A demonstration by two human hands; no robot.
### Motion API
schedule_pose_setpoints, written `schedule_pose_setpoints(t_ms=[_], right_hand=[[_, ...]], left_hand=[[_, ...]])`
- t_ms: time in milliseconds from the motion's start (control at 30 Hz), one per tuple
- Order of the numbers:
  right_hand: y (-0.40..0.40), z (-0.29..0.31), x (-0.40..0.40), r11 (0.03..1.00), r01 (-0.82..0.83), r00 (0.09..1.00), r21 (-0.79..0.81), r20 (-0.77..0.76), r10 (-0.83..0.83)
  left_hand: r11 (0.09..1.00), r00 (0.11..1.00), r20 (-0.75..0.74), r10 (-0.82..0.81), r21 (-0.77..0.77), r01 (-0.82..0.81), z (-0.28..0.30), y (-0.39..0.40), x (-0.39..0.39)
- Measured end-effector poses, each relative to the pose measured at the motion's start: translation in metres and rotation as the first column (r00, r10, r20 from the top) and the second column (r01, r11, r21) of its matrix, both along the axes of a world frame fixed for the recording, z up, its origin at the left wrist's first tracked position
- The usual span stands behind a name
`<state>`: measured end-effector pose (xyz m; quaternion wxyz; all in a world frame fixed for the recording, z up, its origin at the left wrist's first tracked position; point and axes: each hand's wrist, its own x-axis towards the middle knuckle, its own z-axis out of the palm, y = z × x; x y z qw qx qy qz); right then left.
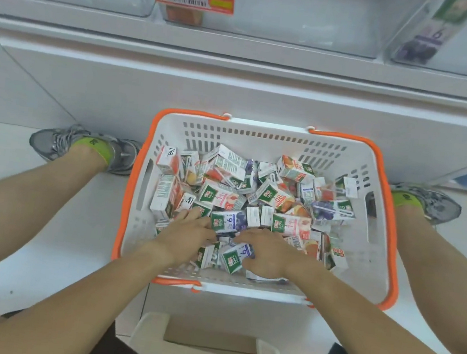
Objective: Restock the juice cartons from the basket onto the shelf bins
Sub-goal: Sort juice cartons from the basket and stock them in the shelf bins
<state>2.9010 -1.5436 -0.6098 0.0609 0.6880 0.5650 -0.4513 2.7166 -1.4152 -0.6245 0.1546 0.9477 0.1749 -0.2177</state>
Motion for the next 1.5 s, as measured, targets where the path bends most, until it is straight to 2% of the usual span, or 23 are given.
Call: schedule_pose_setpoints(t_ms=[133,200,267,300,400,500,567,600,633,733,800,867,900,967,1067,1133,1200,1267,1400,1500], right_hand=[[0.001,-0.002,0.001,1.0,0.023,1.0,0.005,0.009,-0.023],[0.002,-0.003,0.001,1.0,-0.023,0.998,0.019,0.051,0.022],[0.004,-0.004,-0.001,0.997,-0.05,0.997,0.054,0.066,0.046],[0.006,-0.005,-0.001,0.996,-0.04,0.997,0.081,0.063,0.035],[0.007,-0.003,0.0,0.995,-0.025,0.998,0.097,0.052,0.02],[0.009,0.004,0.008,0.993,0.058,0.998,0.1,-0.012,-0.057],[0.011,0.012,0.017,0.975,0.172,0.984,0.143,-0.068,-0.164],[0.013,0.016,0.023,0.958,0.236,0.97,0.165,-0.095,-0.223],[0.014,0.021,0.029,0.937,0.302,0.951,0.178,-0.119,-0.284],[0.017,0.036,0.044,0.865,0.464,0.884,0.191,-0.159,-0.439],[0.019,0.046,0.048,0.764,0.629,0.763,0.147,-0.307,-0.569],[0.022,0.057,0.045,0.619,0.786,0.543,-0.007,-0.473,-0.694],[0.024,0.063,0.041,0.57,0.819,0.464,-0.064,-0.511,-0.724],[0.026,0.072,0.032,0.543,0.83,0.391,-0.13,-0.558,-0.732],[0.03,0.082,0.016,0.548,0.819,0.353,-0.169,-0.605,-0.714],[0.032,0.084,0.008,0.537,0.826,0.328,-0.173,-0.627,-0.707],[0.032,0.083,0.004,0.559,0.82,0.366,-0.125,-0.637,-0.678],[0.031,0.084,0.002,0.609,0.79,0.433,-0.067,-0.643,-0.631],[0.031,0.095,0.007,0.739,0.671,0.654,0.063,-0.521,-0.549],[0.029,0.103,0.023,0.837,0.541,0.726,-0.083,-0.455,-0.515]], left_hand=[[0.997,0.999,0.014,0.029,-0.072,-0.028,-0.005,0.01,-0.002],[0.99,0.996,0.039,0.076,-0.125,-0.071,-0.007,0.015,-0.004],[0.945,0.974,0.079,0.214,-0.267,-0.186,-0.005,0.021,-0.008],[0.884,0.941,0.077,0.33,-0.373,-0.28,-0.002,0.024,-0.01],[0.577,0.758,0.037,0.652,-0.672,-0.464,0.014,0.032,-0.01],[0.25,0.5,-0.042,0.865,-0.828,-0.502,0.032,0.038,-0.003],[-0.031,0.343,-0.21,0.915,-0.887,-0.461,0.039,0.04,0.001],[-0.157,0.305,-0.303,0.903,-0.892,-0.424,0.041,0.039,0.002],[-0.244,0.291,-0.372,0.882,-0.887,-0.393,0.043,0.038,0.003],[-0.415,0.255,-0.502,0.827,-0.85,-0.326,0.045,0.031,0.006],[-0.486,0.238,-0.55,0.801,-0.828,-0.279,0.045,0.027,0.01],[-0.498,0.245,-0.561,0.791,-0.823,-0.274,0.047,0.022,0.015],[-0.49,0.253,-0.559,0.79,-0.823,-0.287,0.046,0.02,0.017],[-0.448,0.283,-0.538,0.794,-0.832,-0.327,0.045,0.015,0.02],[-0.379,0.342,-0.495,0.799,-0.856,-0.352,0.051,0.008,0.026],[-0.369,0.387,-0.477,0.789,-0.871,-0.323,0.057,0.004,0.028],[-0.36,0.429,-0.462,0.776,-0.884,-0.3,0.058,0.003,0.028],[-0.308,0.465,-0.427,0.775,-0.899,-0.311,0.054,0.001,0.027],[-0.22,0.486,-0.378,0.788,-0.91,-0.351,0.053,-0.001,0.024],[-0.054,0.587,-0.297,0.753,-0.918,-0.394,0.054,0.0,0.021]])
